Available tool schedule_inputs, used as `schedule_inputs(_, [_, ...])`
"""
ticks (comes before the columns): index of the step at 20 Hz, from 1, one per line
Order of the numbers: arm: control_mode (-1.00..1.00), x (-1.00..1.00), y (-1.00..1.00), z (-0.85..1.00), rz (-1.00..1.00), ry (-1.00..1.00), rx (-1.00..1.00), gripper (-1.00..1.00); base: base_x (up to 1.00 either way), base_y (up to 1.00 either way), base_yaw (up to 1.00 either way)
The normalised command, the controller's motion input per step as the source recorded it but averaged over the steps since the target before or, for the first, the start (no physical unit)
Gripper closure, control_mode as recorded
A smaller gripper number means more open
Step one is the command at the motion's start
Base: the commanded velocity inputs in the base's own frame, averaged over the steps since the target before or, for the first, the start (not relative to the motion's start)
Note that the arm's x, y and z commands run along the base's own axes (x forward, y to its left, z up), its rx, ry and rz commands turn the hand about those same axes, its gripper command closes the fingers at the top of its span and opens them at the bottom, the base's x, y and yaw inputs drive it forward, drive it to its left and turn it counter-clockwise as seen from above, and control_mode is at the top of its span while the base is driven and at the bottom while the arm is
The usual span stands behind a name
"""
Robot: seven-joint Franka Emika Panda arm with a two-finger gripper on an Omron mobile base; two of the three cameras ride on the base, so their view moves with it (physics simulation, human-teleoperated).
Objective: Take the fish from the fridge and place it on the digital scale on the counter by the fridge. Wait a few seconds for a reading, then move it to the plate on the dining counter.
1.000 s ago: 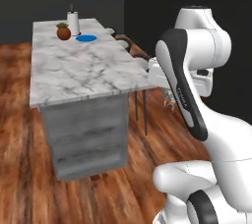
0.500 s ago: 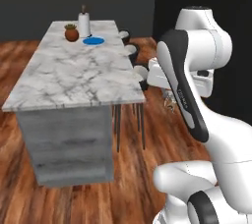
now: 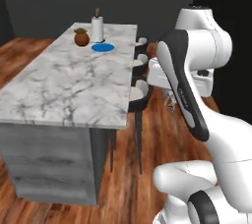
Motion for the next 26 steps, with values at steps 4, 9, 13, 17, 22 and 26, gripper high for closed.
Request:
schedule_inputs(4, [1.0, 0.0, 0.0, 0.0, 0.0, 0.0, 0.0, 1.0, 0.52, -1.0, 0.43])
schedule_inputs(9, [1.0, 0.0, 0.0, 0.0, 0.0, 0.0, 0.0, 1.0, 0.42, -1.0, 0.46])
schedule_inputs(13, [1.0, 0.0, 0.0, 0.0, 0.0, 0.0, 0.0, 1.0, 0.42, -1.0, 0.48])
schedule_inputs(17, [1.0, 0.0, 0.0, 0.0, 0.0, 0.0, 0.0, 1.0, 0.42, -1.0, 0.47])
schedule_inputs(22, [1.0, 0.0, 0.0, 0.0, 0.0, 0.0, 0.0, 1.0, 0.43, -1.0, 0.46])
schedule_inputs(26, [1.0, 0.0, 0.0, 0.0, 0.0, 0.0, 0.0, 1.0, 0.4, -1.0, 0.45])
